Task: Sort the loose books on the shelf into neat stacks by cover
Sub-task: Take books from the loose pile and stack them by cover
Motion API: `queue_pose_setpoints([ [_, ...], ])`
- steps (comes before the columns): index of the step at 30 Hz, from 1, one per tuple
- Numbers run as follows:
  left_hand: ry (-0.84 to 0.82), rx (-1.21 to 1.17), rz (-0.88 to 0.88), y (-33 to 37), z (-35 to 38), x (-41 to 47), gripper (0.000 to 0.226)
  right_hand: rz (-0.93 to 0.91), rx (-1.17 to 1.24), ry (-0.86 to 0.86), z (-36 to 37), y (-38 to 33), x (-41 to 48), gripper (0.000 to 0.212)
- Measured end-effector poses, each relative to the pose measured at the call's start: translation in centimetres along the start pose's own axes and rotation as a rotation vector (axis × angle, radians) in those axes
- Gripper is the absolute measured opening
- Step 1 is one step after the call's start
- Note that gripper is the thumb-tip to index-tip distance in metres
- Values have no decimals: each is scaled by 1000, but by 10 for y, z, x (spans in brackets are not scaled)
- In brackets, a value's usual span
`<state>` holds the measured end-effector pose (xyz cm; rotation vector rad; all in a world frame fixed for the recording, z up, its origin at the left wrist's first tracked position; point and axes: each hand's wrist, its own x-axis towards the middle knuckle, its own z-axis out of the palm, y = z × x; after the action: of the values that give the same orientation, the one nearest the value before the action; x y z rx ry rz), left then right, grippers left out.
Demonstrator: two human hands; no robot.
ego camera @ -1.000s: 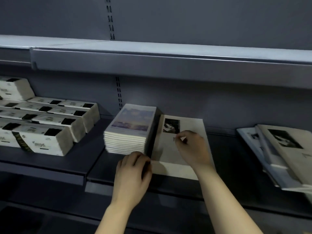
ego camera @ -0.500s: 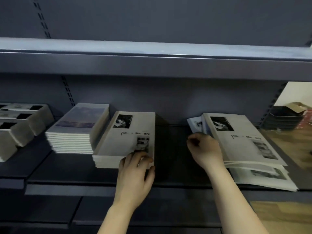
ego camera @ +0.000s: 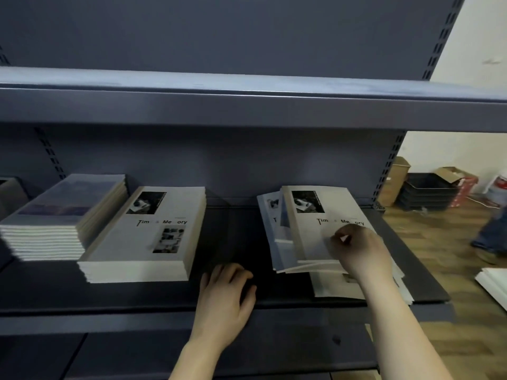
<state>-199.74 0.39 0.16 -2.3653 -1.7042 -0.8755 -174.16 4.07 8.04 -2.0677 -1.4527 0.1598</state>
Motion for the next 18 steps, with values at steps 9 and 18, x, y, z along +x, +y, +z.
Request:
queue_pose_setpoints([
  [9,18,58,-36,14,28,11,33,159,-42,-42,-17,64,12,36],
  [18,40,126,-61,13,39,15,31,207,106,-131,-23,68,18,54],
])
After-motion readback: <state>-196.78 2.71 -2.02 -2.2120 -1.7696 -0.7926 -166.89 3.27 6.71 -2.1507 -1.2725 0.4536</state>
